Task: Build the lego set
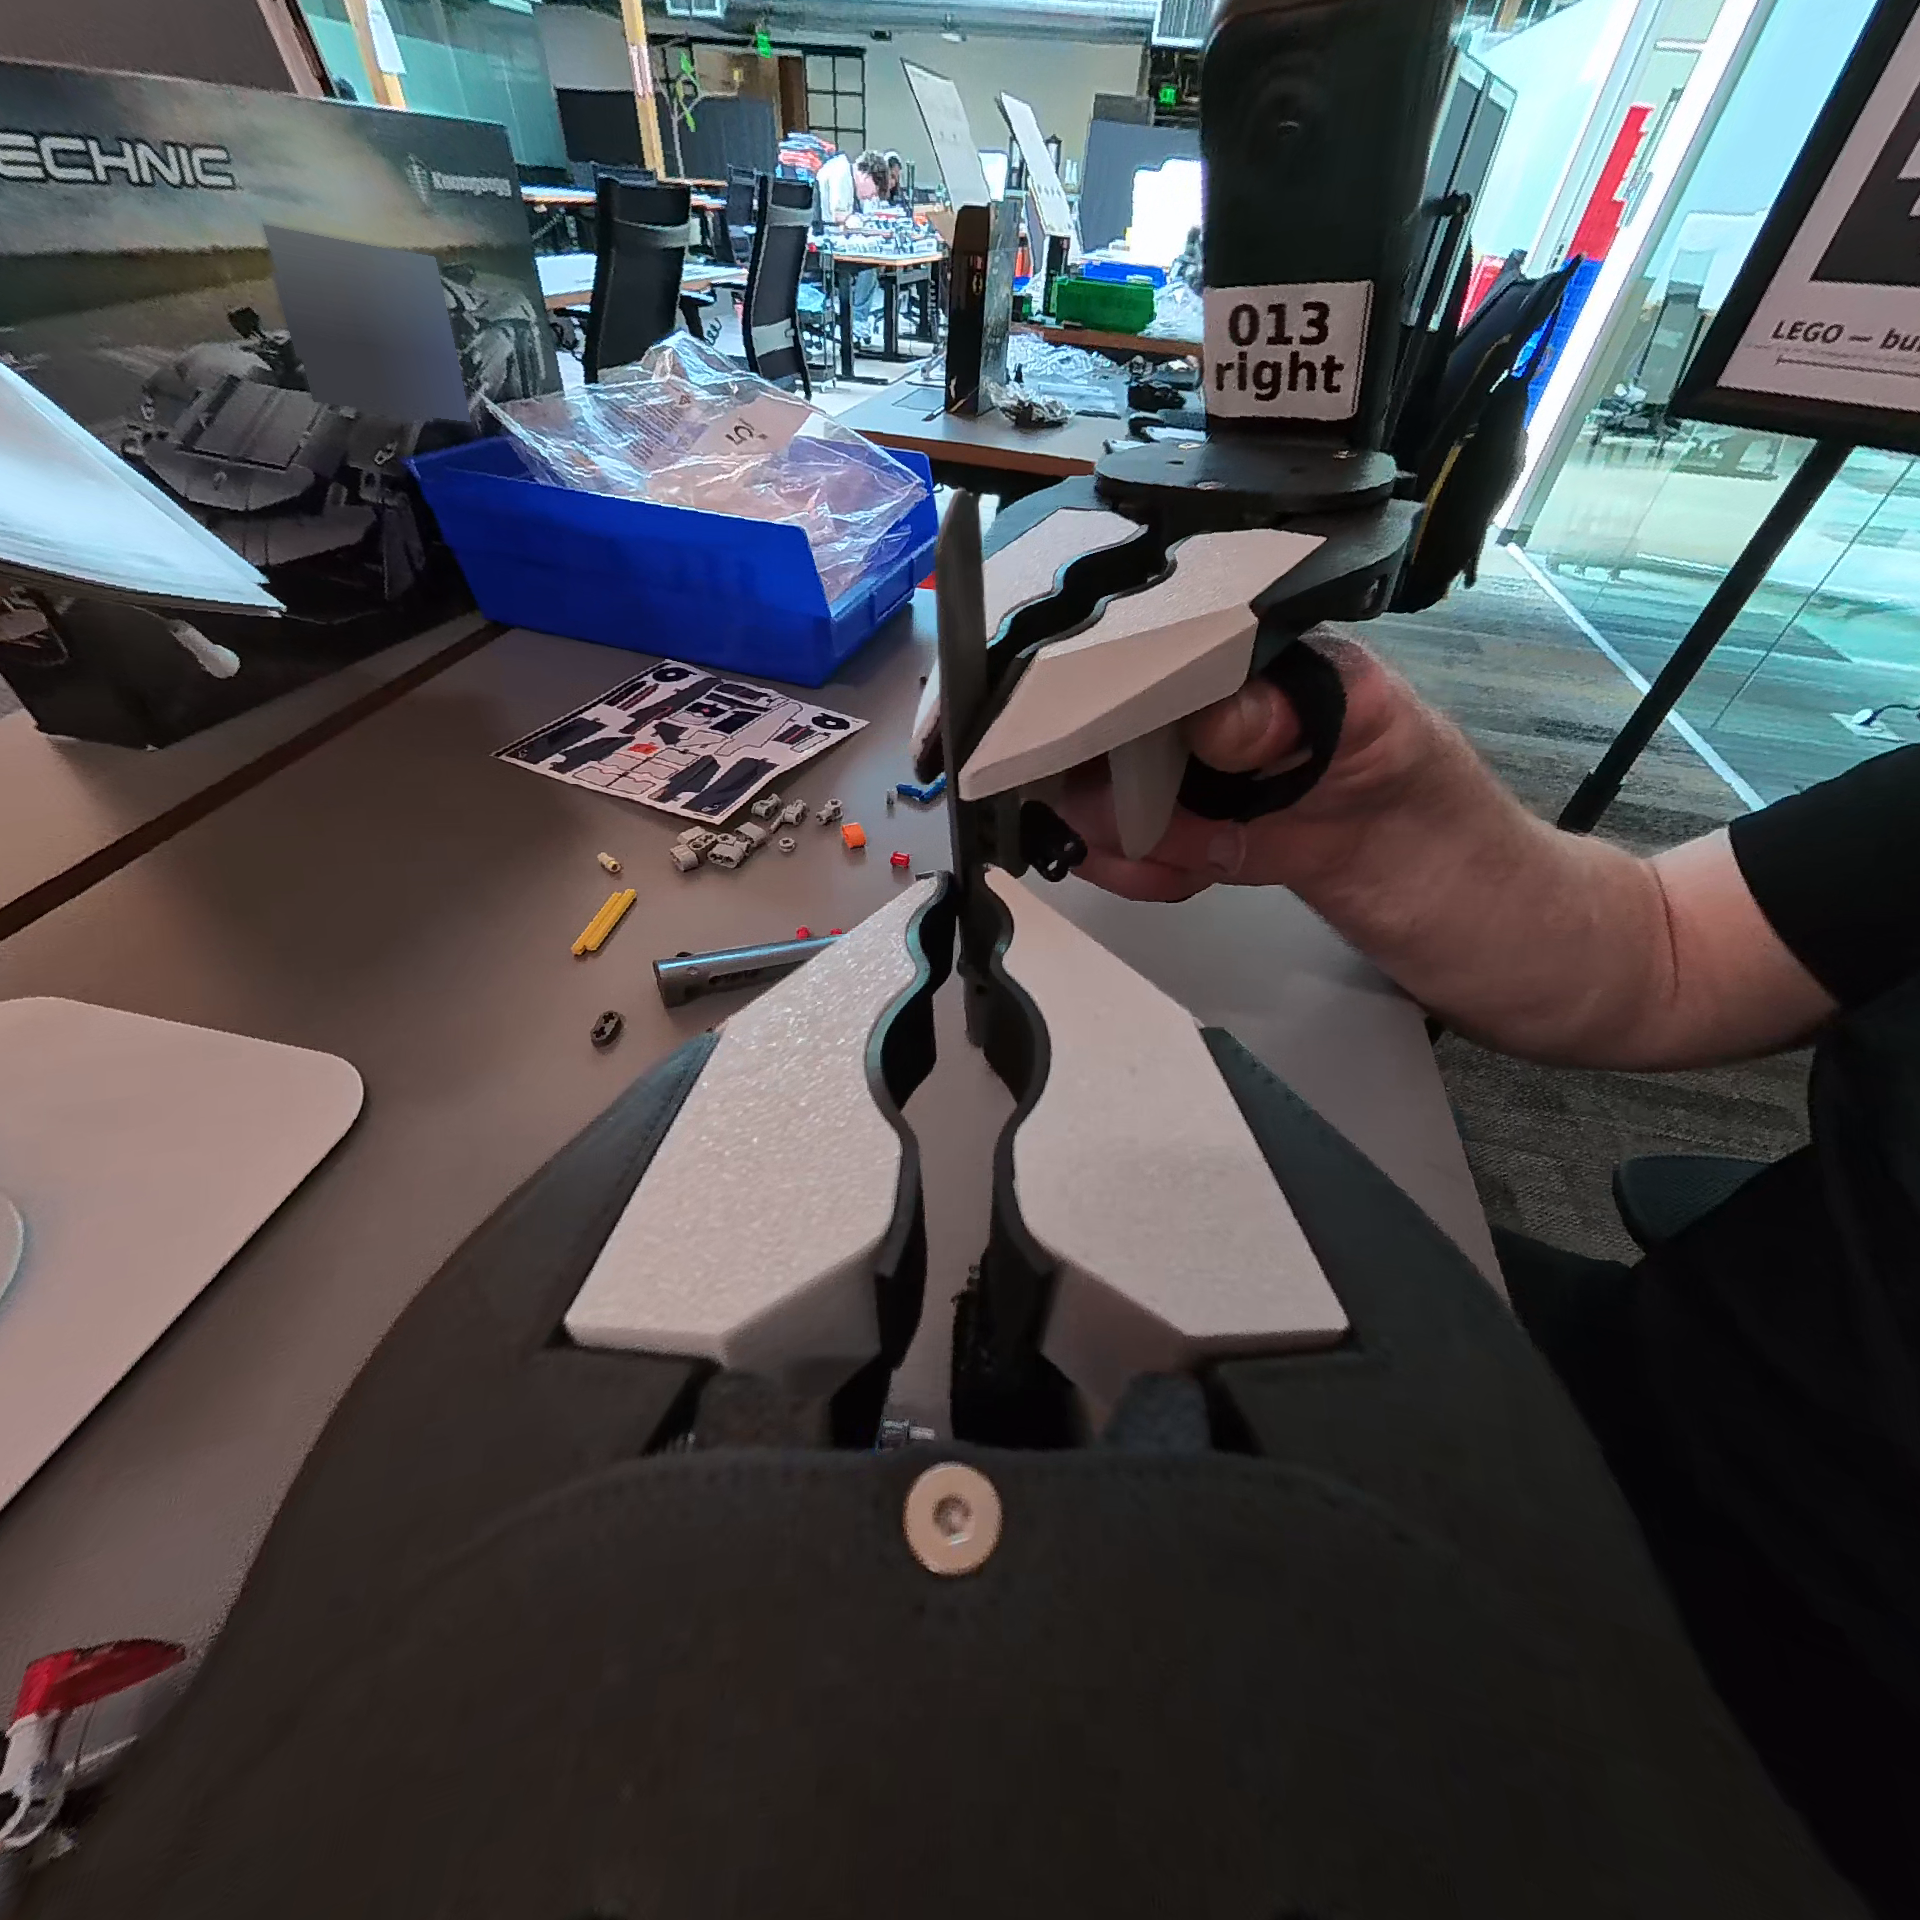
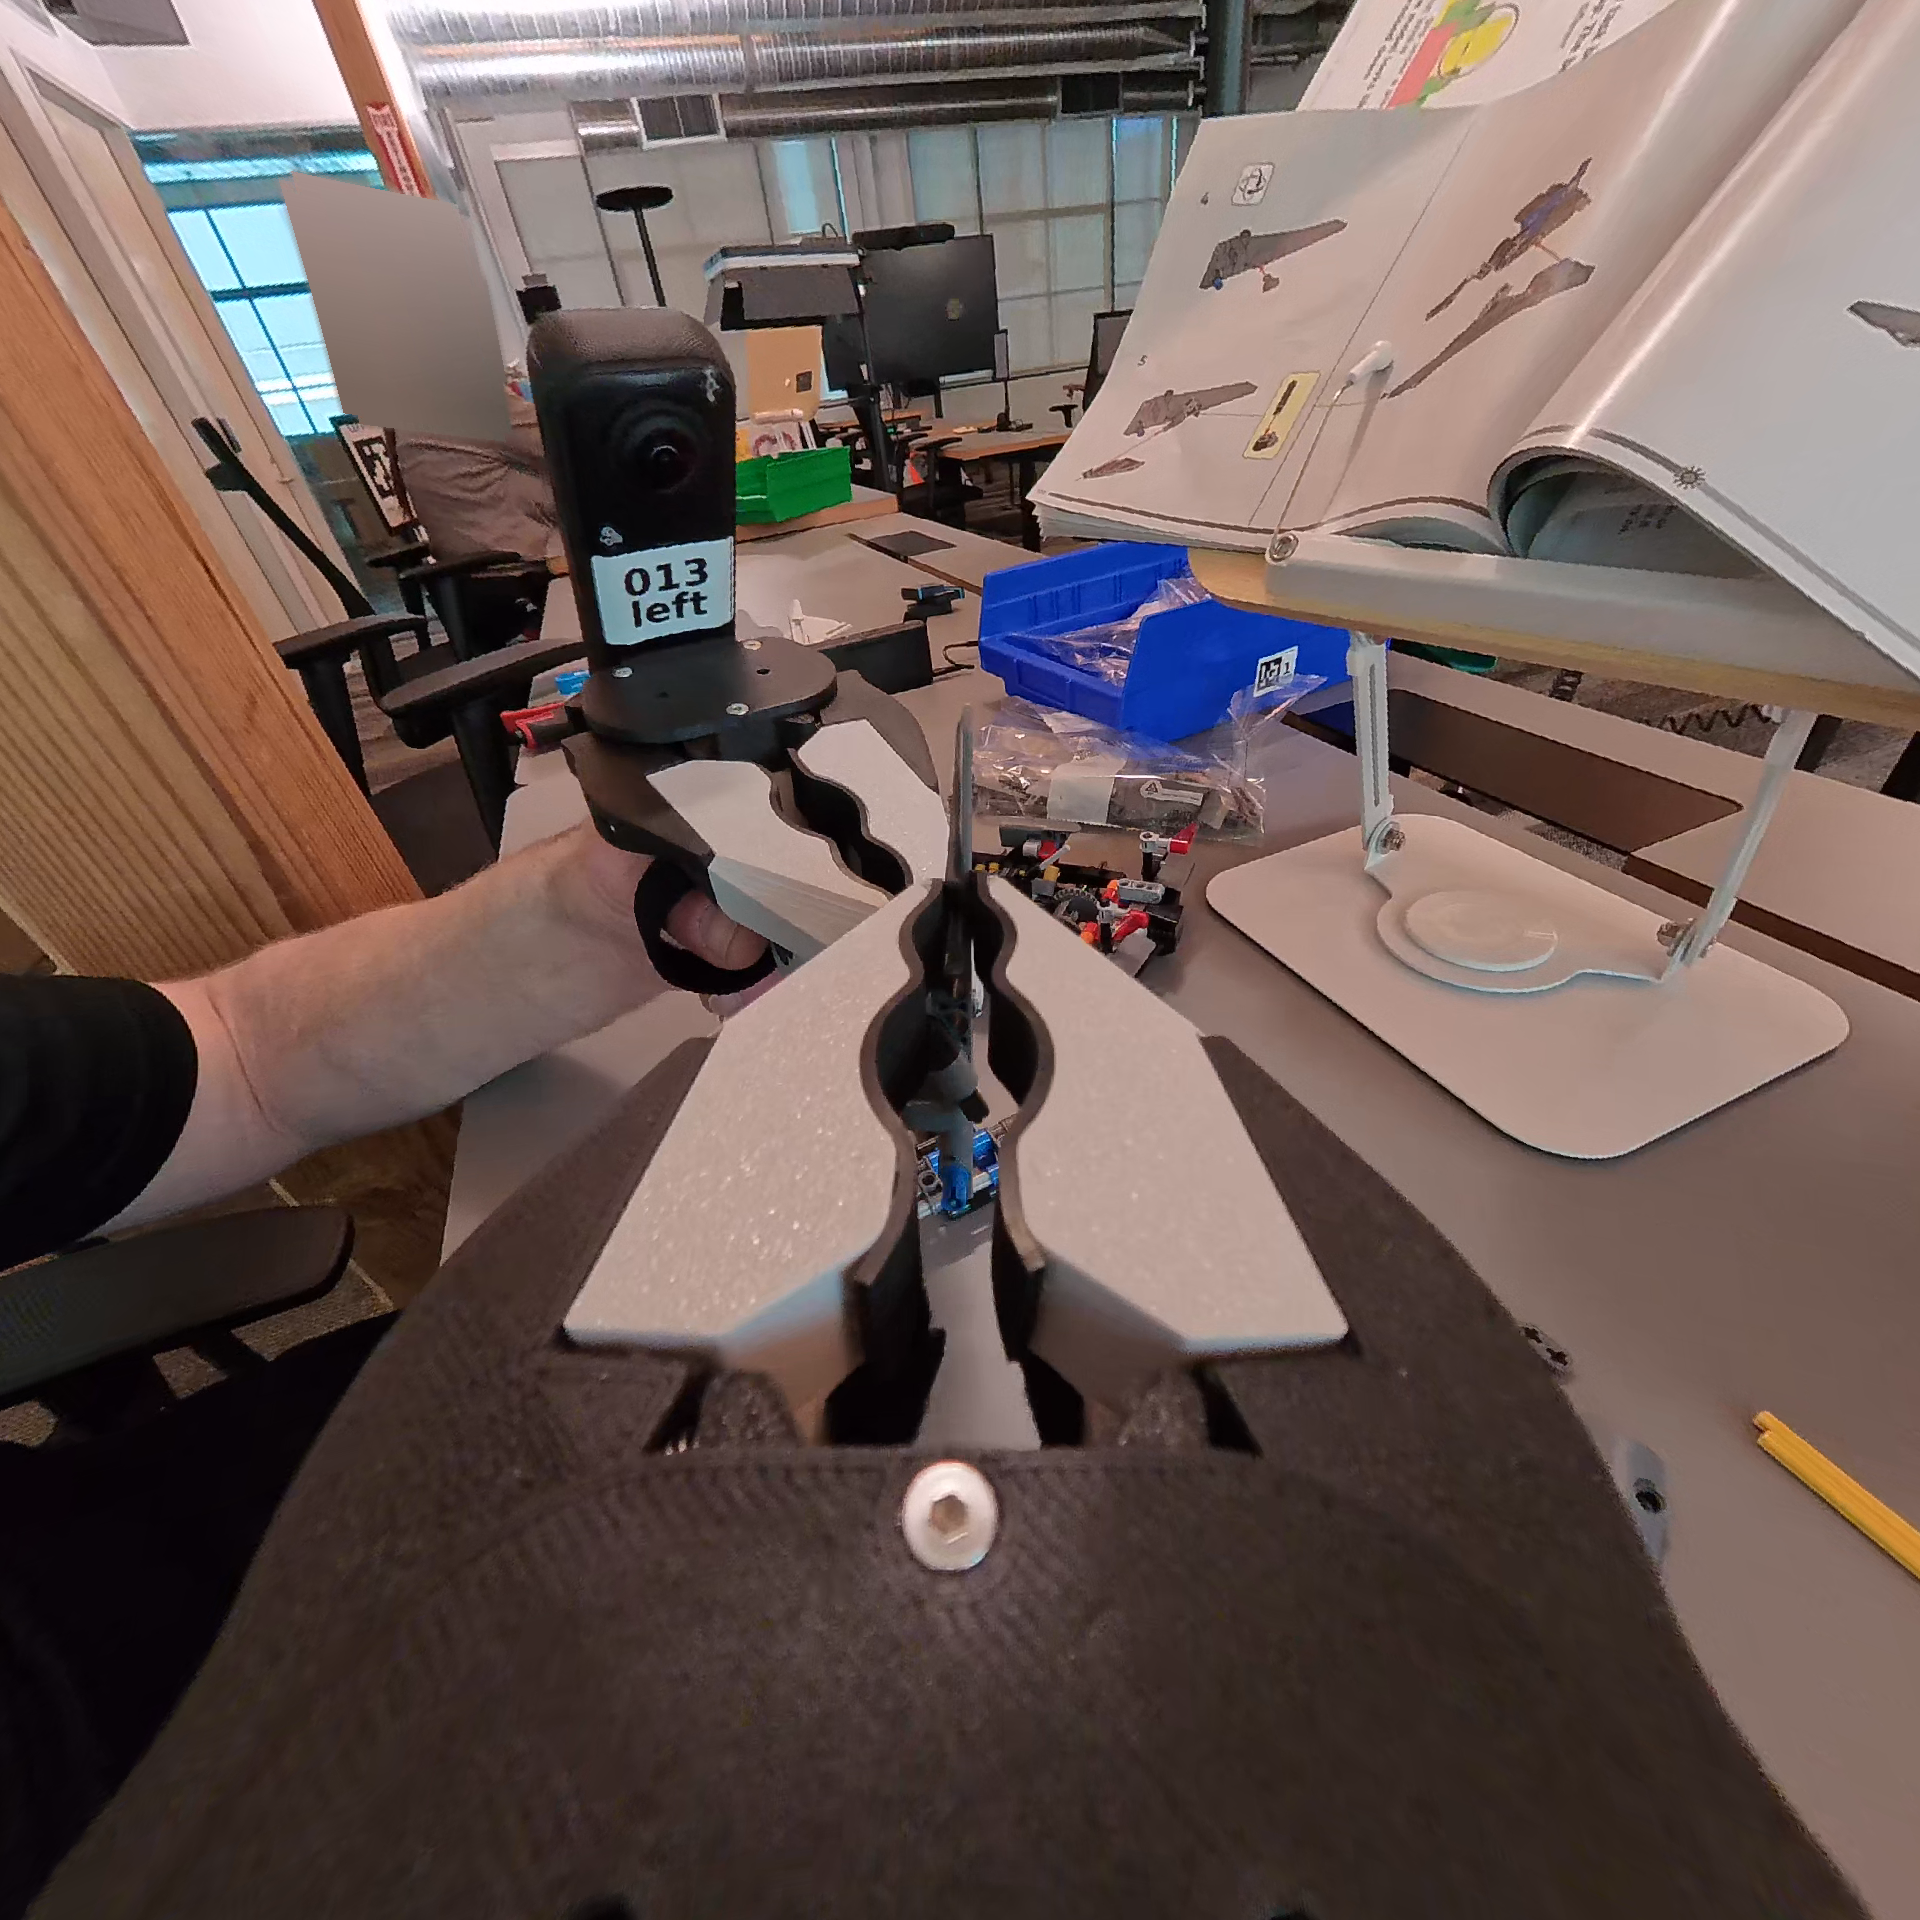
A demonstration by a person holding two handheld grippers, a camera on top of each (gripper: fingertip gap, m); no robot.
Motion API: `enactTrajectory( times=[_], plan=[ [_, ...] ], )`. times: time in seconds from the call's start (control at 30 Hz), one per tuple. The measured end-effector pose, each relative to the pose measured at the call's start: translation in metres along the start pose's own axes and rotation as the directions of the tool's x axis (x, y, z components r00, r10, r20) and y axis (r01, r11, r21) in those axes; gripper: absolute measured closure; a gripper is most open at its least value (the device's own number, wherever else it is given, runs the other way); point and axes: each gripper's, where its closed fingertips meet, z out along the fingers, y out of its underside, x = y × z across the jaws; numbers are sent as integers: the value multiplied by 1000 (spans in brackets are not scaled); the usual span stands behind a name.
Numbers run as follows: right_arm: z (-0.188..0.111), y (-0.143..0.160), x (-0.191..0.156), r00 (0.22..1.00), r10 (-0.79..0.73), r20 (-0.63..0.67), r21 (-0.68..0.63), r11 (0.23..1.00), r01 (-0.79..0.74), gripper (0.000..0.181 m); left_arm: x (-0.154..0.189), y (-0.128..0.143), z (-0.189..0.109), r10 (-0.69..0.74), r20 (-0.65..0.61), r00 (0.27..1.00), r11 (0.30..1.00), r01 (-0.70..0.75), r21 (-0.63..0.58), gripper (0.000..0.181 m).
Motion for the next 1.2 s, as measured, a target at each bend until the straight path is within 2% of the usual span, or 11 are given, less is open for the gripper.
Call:
enactTrajectory(
  times=[0.17, 0.43, 0.6, 0.73, 0.87, 1.03, 1.2],
  plan=[
    [0, 0, 1, 1000, 15, 3, 9, 1000, -15, 180, 1, 1, 0, -51, -30, 998, 999, 51, -7, 181],
    [1, 2, 4, 993, 104, 48, 27, 994, -105, 181, 5, 15, 4, -180, -104, 978, 981, 170, -96, 181],
    [-1, -2, 6, 992, 124, 39, 54, 991, -126, 181, 1, 9, 5, -138, -75, 988, 990, 136, -41, 181],
    [-6, -16, 13, 990, 144, 15, 109, 983, -144, 181, -5, 2, 1, -52, 8, 999, 999, 52, 4, 158],
    [-11, -32, 21, 981, 192, 12, 189, 963, -190, 181, -6, 6, 1, -5, 48, 999, 1000, 6, -19, 147],
    [-15, -44, 25, 968, 248, 37, 252, 935, -249, 181, -1, 13, 11, -9, 25, 1000, 999, 9, -31, 148],
    [-16, -46, 28, 963, 269, 31, 279, 923, -267, 181, 5, 9, 16, 4, 11, 1000, 1000, -4, -1, 157]
  ],
)
